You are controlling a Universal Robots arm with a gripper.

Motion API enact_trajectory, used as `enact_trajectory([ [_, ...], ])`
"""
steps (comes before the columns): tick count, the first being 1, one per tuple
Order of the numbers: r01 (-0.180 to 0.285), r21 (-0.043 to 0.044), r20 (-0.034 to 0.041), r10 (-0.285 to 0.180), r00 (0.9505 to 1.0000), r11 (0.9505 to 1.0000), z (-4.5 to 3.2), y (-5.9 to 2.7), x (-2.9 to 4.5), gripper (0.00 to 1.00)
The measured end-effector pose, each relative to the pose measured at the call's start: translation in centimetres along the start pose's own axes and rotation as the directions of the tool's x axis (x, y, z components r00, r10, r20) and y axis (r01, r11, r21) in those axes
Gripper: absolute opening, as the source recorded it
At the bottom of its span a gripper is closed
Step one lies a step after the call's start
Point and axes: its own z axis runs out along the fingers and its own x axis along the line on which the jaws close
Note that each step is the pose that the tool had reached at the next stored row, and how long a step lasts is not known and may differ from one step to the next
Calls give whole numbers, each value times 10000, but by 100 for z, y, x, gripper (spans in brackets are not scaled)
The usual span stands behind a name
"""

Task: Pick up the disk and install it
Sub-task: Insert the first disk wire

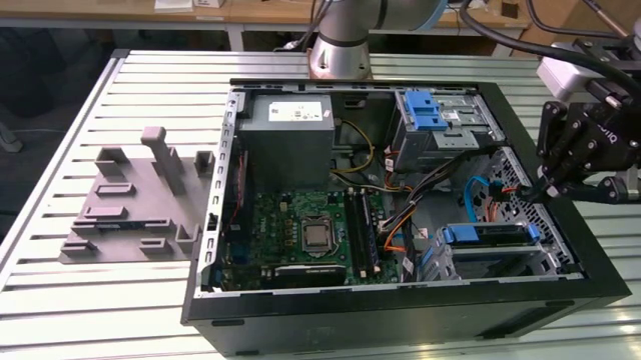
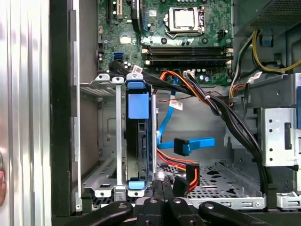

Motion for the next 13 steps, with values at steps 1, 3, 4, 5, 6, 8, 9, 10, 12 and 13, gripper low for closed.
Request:
enact_trajectory([
  [1, -28, 0, 1, 28, 10000, 10000, -2, 0, -9, 11],
  [3, -82, 1, 2, 82, 10000, 10000, -8, 1, -26, 11],
  [4, -108, 1, 2, 108, 9999, 9999, -10, 1, -36, 11],
  [5, -131, 1, 2, 131, 9999, 9999, -13, 2, -49, 11],
  [6, -143, 1, 2, 143, 9999, 9999, -15, 3, -67, 11],
  [8, -144, -10, -2, 144, 9999, 9999, -13, 4, -125, 11],
  [9, -145, -20, -10, 145, 9999, 9999, -13, 6, -152, 11],
  [10, -147, -32, -14, 146, 9999, 9999, -13, 6, -168, 11],
  [12, -149, -63, -15, 149, 9999, 9999, -13, 5, -172, 11],
  [13, -149, -95, -23, 148, 9999, 9998, -12, 0, -173, 11],
])
